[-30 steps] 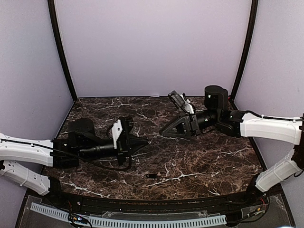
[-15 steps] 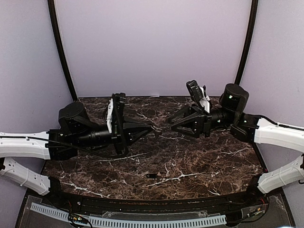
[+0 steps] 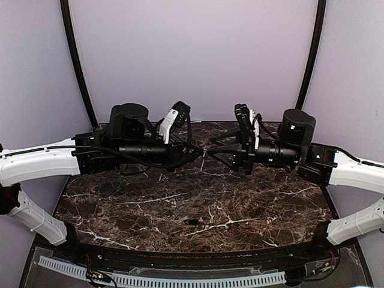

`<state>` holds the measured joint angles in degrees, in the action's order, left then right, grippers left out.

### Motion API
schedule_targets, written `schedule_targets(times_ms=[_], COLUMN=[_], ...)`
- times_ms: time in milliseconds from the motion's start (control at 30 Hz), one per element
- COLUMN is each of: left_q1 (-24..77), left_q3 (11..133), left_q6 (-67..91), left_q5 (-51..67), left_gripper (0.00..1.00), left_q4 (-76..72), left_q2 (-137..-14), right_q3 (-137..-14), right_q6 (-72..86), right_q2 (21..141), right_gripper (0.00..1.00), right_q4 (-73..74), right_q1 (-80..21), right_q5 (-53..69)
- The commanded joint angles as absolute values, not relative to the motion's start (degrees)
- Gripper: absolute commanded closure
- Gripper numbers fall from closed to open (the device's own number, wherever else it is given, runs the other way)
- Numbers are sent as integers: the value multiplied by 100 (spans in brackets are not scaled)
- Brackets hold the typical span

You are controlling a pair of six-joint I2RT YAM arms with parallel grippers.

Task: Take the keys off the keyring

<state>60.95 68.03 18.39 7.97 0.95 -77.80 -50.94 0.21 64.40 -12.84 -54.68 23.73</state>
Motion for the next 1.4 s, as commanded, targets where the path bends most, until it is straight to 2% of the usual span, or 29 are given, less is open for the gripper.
schedule_targets(times_ms=[0, 100, 433, 533, 700, 967, 1167, 1233, 1367], left_q1=[6058, 6058, 6062, 6056, 6059, 6058, 6028, 5982, 5821], left_q3=[7108, 7169, 7322, 7324, 7334, 7149, 6713, 6554, 6162], left_q6=[1986, 1971, 1849, 1805, 1722, 1630, 1801, 1845, 1998], left_q5=[730, 815, 665, 688, 730, 745, 908, 1040, 1278], left_gripper=[100, 100, 100, 100, 100, 99, 57, 50, 45], left_q4=[1035, 1091, 1344, 1341, 1345, 1244, 833, 662, 231], left_q2=[-7908, -7980, -8112, -8117, -8112, -8002, -7727, -7583, -7217], right_q3=[-5568, -5824, -6290, -6338, -6398, -6143, -5756, -5690, -5517], right_q6=[-807, -1050, -972, -907, -886, -778, -437, -363, -187], right_q2=[6481, 6655, 7255, 7322, 7398, 7321, 7123, 7087, 6971], right_gripper=[60, 67, 70, 78, 100, 100, 100, 100, 100], right_q4=[-207, 250, 1024, 1057, 1086, 734, 13, -133, -451], right_q1=[-5629, -5685, -5748, -5757, -5762, -5766, -5757, -5748, -5656], right_q5=[1822, 1593, 1804, 1697, 1512, 1304, 1415, 1460, 1769])
